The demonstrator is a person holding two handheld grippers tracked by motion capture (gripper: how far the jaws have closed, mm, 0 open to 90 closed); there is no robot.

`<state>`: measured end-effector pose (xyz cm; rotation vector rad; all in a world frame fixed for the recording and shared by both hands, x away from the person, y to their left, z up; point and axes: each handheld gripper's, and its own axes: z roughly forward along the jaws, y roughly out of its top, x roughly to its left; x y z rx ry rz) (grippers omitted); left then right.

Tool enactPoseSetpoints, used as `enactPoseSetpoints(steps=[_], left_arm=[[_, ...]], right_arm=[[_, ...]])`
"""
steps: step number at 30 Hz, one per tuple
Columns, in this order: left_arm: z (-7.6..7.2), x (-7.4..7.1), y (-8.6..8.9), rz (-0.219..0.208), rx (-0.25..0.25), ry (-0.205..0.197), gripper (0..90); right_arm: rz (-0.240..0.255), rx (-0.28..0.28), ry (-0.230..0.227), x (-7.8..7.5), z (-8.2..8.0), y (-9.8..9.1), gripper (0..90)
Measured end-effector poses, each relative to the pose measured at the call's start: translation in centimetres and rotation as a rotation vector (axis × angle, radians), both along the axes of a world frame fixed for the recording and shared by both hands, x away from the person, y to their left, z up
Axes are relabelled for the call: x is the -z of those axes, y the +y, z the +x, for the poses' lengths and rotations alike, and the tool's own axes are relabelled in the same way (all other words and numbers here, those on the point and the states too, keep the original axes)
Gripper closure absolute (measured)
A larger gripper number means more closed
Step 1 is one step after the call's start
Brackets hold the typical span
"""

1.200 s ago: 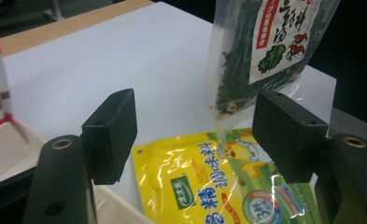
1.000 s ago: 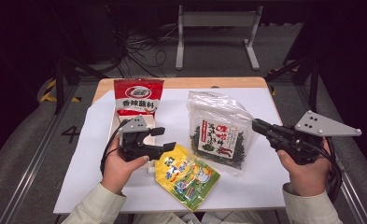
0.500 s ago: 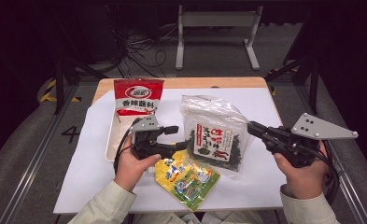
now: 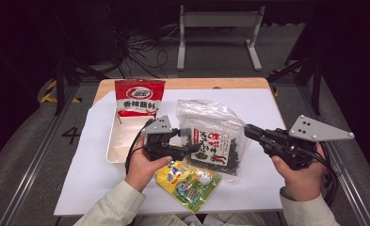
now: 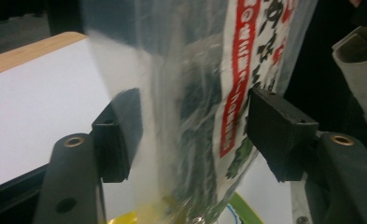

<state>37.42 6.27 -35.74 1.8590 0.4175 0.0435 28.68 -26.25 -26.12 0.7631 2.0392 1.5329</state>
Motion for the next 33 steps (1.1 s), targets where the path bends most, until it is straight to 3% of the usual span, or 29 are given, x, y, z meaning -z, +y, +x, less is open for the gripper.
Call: enactPoseSetpoints(steps=[4, 9, 14, 17, 23, 29, 33], left_arm=[[-0.3, -0.1, -0.3, 0.0, 0.03, -0.009, 51.3], [-0.8, -0.8, -0.3, 0.047, 0.042, -0.011, 65.4], [-1.3, -1.3, -0.2, 0.028, 0.075, -0.033, 70.6], [-1.5, -1.5, -0.1, 0.016, 0.095, -0.026, 72.7], [-1.8, -1.7, 0.1, 0.014, 0.095, -0.03, 74.6], [-2.0, -2.0, 0.4, 0.036, 0.106, -0.053, 75.4], [-2.2, -2.3, 0.5, 0.032, 0.106, -0.062, 75.6]], right_arm=[[0.006, 0.002, -0.001, 0.1, 0.1, -0.1, 86.3], [0.009, 0.021, -0.002, 0.2, 0.4, -0.5, 86.2], [0.023, 0.035, -0.025, 0.1, 0.4, -1.0, 85.3], [0.019, 0.042, -0.043, 0.1, 0.4, -1.2, 84.1], [0.024, 0.057, -0.054, 0.3, 0.6, -1.4, 79.8], [0.081, 0.06, -0.054, 0.6, 1.1, -2.0, 63.7], [0.091, 0.067, -0.051, 0.5, 1.1, -2.4, 57.3]])
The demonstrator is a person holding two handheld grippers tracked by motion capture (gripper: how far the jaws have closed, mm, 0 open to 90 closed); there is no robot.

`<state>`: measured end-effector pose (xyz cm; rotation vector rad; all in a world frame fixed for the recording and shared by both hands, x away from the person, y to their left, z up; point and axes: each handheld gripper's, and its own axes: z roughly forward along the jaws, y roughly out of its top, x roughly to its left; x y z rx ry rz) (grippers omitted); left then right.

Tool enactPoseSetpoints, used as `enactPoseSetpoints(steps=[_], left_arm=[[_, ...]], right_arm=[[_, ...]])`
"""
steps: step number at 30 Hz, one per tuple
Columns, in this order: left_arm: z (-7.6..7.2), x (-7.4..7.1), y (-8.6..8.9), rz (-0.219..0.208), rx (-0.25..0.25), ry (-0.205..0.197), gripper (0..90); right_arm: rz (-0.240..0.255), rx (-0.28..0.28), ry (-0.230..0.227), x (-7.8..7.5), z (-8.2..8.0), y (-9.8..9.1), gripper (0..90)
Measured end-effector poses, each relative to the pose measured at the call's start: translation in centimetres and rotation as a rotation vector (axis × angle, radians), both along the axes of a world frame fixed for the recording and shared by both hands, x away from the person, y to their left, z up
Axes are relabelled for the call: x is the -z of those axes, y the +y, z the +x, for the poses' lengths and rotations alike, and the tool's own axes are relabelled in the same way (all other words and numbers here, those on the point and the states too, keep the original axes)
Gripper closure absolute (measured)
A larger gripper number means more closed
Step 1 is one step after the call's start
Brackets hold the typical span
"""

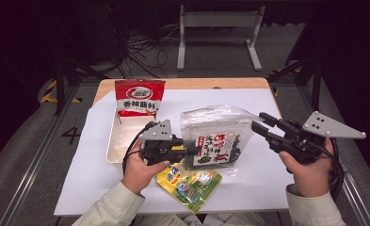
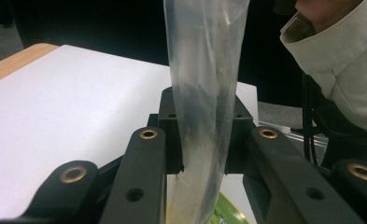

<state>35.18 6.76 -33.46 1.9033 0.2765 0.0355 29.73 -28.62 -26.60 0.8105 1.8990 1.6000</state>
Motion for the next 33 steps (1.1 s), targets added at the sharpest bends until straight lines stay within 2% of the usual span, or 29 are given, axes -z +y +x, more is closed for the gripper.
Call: enactPoseSetpoints(steps=[2, 7, 15, 20, 33], left_arm=[[-0.1, -0.2, 0.2, 0.003, -0.013, -0.005, 75.7], [0.0, -0.7, 1.2, -0.015, -0.035, -0.005, 75.8], [0.1, -1.4, 2.6, -0.03, -0.046, -0.022, 75.8], [0.0, -2.2, 3.6, -0.063, -0.049, -0.047, 76.2], [0.0, -3.1, 4.8, -0.085, -0.07, -0.074, 76.6]], right_arm=[[0.003, -0.005, 0.004, 0.0, 0.1, -0.2, 53.0], [0.0, 0.012, 0.021, 0.1, 0.2, -0.7, 50.9], [-0.008, 0.018, 0.058, 0.6, 0.6, -1.3, 47.5], [-0.017, 0.035, 0.072, 1.1, 1.1, -1.8, 47.1], [-0.018, 0.071, 0.122, 2.4, 2.2, -3.1, 46.5]])
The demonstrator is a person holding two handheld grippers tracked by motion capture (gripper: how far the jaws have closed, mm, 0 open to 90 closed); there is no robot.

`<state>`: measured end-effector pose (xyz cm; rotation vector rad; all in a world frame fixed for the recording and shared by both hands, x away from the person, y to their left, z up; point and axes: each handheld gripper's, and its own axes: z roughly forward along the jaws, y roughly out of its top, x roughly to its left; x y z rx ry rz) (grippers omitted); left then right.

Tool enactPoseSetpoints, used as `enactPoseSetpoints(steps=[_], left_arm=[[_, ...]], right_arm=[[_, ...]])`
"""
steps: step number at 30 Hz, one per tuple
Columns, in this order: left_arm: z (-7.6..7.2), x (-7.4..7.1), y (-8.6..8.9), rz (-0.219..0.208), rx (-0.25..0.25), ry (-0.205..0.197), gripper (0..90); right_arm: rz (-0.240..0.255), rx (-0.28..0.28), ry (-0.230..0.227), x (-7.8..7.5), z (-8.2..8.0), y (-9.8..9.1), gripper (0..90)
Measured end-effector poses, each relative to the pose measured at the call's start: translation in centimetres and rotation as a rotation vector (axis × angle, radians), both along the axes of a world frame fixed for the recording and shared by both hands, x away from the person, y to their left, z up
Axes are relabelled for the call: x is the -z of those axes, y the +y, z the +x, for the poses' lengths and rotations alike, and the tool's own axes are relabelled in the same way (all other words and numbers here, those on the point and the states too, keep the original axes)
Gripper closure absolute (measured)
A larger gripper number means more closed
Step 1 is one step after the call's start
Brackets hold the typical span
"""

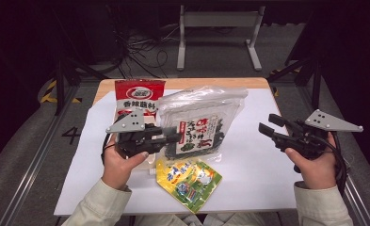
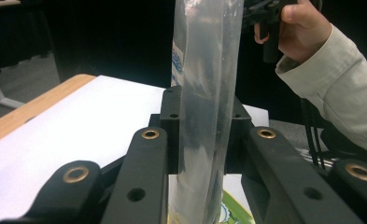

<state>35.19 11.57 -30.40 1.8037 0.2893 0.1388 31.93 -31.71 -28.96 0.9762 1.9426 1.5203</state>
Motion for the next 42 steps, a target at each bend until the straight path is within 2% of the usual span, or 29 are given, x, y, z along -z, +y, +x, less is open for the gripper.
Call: enactPoseSetpoints(steps=[12, 22, 37, 42], left_arm=[[0.1, -0.8, 1.1, -0.044, -0.018, -0.01, 76.9], [0.2, -1.3, 2.1, -0.071, -0.036, -0.043, 76.8], [0.6, -1.7, 4.7, -0.105, -0.123, -0.081, 76.8], [0.7, -1.7, 5.8, -0.107, -0.171, -0.094, 76.8]], right_arm=[[-0.008, 0.016, 0.027, 0.8, 0.3, -0.5, 46.5], [-0.007, 0.048, 0.056, 1.6, 0.6, -1.4, 46.2], [-0.021, 0.055, 0.074, 2.4, 1.1, -1.3, 46.2], [-0.021, 0.053, 0.082, 2.6, 1.2, -1.2, 46.2]])
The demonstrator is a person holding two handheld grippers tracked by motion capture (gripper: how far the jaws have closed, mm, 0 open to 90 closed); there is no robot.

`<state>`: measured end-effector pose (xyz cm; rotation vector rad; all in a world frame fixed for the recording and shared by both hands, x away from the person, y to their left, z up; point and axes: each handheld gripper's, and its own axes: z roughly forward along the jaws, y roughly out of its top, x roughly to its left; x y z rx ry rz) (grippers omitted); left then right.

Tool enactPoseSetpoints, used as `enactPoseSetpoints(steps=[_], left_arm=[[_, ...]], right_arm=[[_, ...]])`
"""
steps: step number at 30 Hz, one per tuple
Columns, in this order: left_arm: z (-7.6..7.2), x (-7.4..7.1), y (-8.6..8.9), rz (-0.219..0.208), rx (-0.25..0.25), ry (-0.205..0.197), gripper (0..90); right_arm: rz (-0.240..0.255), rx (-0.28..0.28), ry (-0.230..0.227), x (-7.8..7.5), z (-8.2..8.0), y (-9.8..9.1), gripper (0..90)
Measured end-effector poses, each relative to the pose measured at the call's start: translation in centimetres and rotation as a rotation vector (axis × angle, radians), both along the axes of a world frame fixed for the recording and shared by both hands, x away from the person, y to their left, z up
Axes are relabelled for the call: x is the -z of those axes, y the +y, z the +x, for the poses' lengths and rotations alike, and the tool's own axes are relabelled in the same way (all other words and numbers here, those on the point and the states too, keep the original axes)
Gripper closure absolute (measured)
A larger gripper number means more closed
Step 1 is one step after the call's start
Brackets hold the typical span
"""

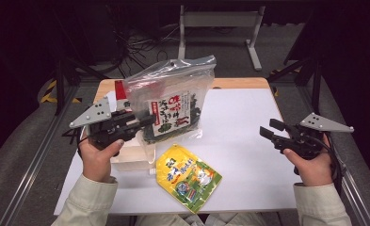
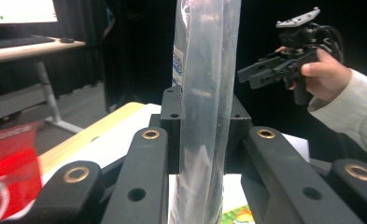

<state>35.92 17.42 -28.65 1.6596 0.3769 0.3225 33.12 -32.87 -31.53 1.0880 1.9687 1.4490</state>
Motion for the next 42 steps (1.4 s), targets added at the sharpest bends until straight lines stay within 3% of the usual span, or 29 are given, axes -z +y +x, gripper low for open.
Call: enactPoseSetpoints(steps=[12, 29, 36, 42], left_arm=[[1.2, 0.8, 2.2, 0.036, -0.109, 0.009, 76.9], [1.9, 1.9, 5.1, 0.02, -0.239, 0.019, 76.9], [2.2, 2.4, 6.0, -0.002, -0.255, 0.038, 76.9], [2.3, 2.8, 6.4, 0.01, -0.28, 0.041, 77.0]], right_arm=[[-0.006, -0.006, 0.012, 0.3, 0.2, 0.2, 46.0], [-0.007, -0.02, 0.017, 0.4, 0.4, 0.6, 45.6], [-0.009, -0.022, 0.017, 0.4, 0.5, 0.6, 45.5], [-0.013, -0.031, 0.024, 0.4, 0.6, 0.9, 45.5]])
